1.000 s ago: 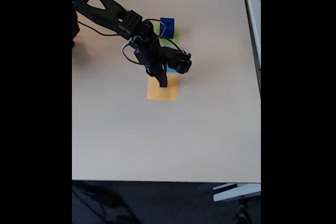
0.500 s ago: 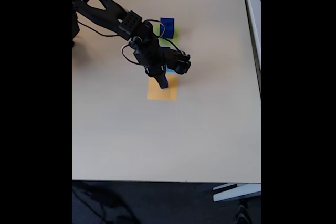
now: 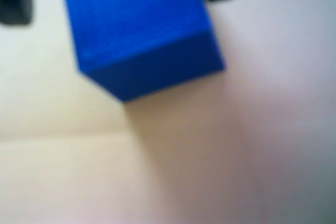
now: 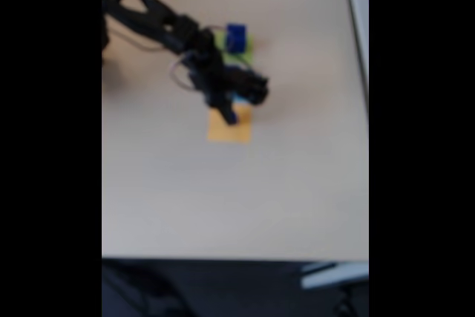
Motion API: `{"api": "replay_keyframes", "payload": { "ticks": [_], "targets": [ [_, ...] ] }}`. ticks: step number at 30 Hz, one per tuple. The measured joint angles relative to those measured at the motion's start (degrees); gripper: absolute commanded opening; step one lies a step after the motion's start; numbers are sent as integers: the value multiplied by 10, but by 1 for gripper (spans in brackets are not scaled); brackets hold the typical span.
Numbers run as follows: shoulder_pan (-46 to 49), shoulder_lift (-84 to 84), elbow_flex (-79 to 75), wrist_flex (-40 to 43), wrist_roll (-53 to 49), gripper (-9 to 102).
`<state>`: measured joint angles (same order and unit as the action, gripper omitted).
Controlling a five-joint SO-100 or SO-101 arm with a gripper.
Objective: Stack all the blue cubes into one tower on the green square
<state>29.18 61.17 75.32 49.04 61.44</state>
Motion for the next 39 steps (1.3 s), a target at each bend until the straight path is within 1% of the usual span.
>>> {"api": "replay_keyframes", "payload": {
  "ticks": [14,21,31,35,39],
  "targets": [
    [-11,9,18,0,16,22],
    [-26,65,33,4,26,23],
    [-40,81,-76,131,19,23],
    [-85,112,-144,190,44,23],
    [-152,133,-204,221,98,23]
  ]
}}
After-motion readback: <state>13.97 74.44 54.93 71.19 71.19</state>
